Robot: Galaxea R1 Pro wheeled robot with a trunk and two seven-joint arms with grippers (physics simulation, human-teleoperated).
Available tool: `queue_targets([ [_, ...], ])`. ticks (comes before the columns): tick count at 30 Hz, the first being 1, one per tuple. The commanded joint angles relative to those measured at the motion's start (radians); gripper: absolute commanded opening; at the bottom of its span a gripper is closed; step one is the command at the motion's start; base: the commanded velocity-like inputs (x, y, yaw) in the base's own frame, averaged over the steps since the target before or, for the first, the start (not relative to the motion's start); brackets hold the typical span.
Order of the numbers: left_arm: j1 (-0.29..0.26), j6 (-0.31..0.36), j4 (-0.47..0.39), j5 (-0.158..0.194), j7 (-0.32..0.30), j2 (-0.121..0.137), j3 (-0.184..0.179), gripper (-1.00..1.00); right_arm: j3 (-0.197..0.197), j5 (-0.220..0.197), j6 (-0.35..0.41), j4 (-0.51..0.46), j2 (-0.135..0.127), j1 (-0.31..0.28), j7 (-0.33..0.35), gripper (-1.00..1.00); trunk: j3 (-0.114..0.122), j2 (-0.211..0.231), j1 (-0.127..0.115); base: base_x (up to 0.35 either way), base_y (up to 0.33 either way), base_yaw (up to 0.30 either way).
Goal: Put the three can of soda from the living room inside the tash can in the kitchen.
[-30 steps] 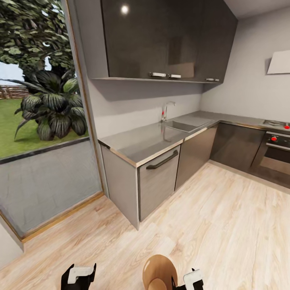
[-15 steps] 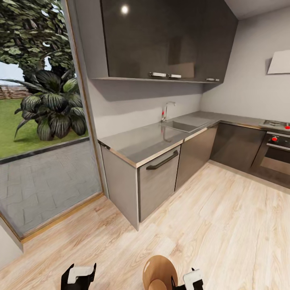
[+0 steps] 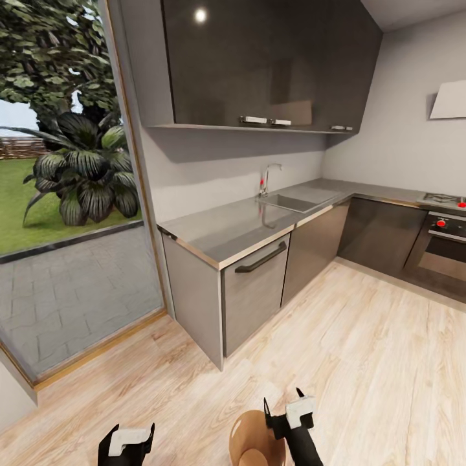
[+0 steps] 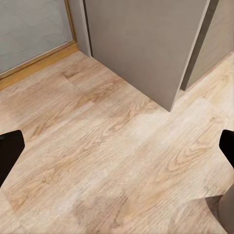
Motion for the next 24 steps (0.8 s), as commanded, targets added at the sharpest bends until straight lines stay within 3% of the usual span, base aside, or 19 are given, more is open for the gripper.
queue_targets([
  [1,0.000,0.000,0.000,0.000,0.000,0.000,0.000,1.00,0.000,0.000,0.001,-0.001,0.000,0.000,0.000,1.00,0.000,0.000,0.000,0.000,0.000,0.000],
  [8,0.000,0.001,0.000,-0.001,0.000,0.000,0.000,1.00,0.001,-0.003,0.259,-0.199,0.011,-0.001,0.005,1.00,0.000,0.000,0.000,0.000,0.000,0.000],
  [9,0.000,0.001,0.001,-0.002,0.000,0.000,0.000,1.00,0.001,-0.005,0.369,-0.281,0.020,-0.004,0.008,1.00,0.000,0.000,0.000,0.000,0.000,0.000],
  [10,0.000,0.001,0.001,-0.002,0.000,0.000,0.000,1.00,0.001,-0.009,0.408,-0.302,0.025,-0.006,0.009,1.00,0.000,0.000,0.000,0.000,0.000,0.000],
  [12,0.000,0.001,0.001,-0.002,0.000,0.000,0.000,1.00,0.000,-0.045,0.584,-0.348,0.037,-0.045,0.013,1.00,0.000,0.000,0.000,0.000,0.000,0.000],
  [15,0.000,0.001,0.001,-0.002,0.000,0.000,0.000,1.00,0.000,-0.098,0.728,-0.354,0.041,-0.117,0.015,1.00,0.000,0.000,0.000,0.000,0.000,0.000],
  [16,0.000,0.001,0.001,-0.002,0.001,0.000,0.000,1.00,-0.001,-0.140,0.820,-0.336,0.042,-0.174,0.016,1.00,0.000,0.000,0.000,0.000,0.000,0.000],
  [17,0.000,0.001,0.001,-0.002,0.001,0.000,0.000,1.00,-0.001,-0.161,0.862,-0.320,0.042,-0.204,0.017,1.00,0.000,0.000,0.000,0.000,0.000,0.000],
  [18,0.000,0.001,0.001,-0.002,0.001,0.000,0.000,1.00,-0.002,-0.220,0.965,-0.242,0.043,-0.304,0.017,1.00,0.000,0.000,0.000,0.000,0.000,0.000],
  [24,0.000,0.001,0.000,-0.001,0.001,0.000,0.001,1.00,-0.007,-0.298,1.066,0.086,0.044,-0.548,0.018,1.00,0.000,0.000,0.000,0.000,0.000,0.000],
])
